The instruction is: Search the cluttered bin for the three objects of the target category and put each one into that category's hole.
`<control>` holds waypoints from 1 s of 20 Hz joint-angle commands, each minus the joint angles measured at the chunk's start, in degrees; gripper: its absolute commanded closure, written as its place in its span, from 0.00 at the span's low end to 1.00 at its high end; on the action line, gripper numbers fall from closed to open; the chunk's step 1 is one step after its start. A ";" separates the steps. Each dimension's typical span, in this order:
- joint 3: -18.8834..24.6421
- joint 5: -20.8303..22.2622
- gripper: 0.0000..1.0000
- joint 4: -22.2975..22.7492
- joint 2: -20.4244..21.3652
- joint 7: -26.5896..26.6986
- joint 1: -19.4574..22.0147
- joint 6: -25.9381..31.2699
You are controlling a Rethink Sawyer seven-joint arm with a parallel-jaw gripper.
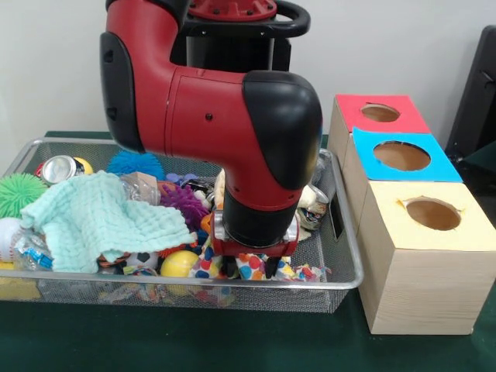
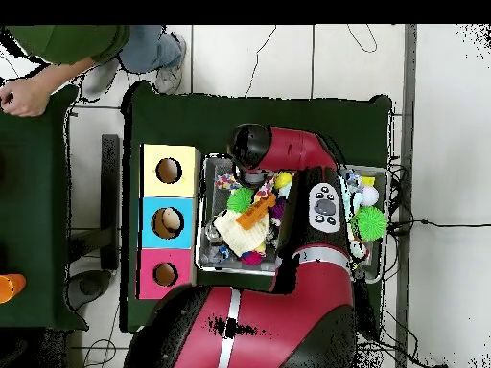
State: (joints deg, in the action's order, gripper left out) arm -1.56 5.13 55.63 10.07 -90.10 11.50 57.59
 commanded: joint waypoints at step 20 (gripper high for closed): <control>1.79 -0.71 1.00 3.60 -0.54 -6.40 0.92 3.58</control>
State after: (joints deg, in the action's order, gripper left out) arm -1.56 5.13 55.63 10.07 -90.10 11.50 57.59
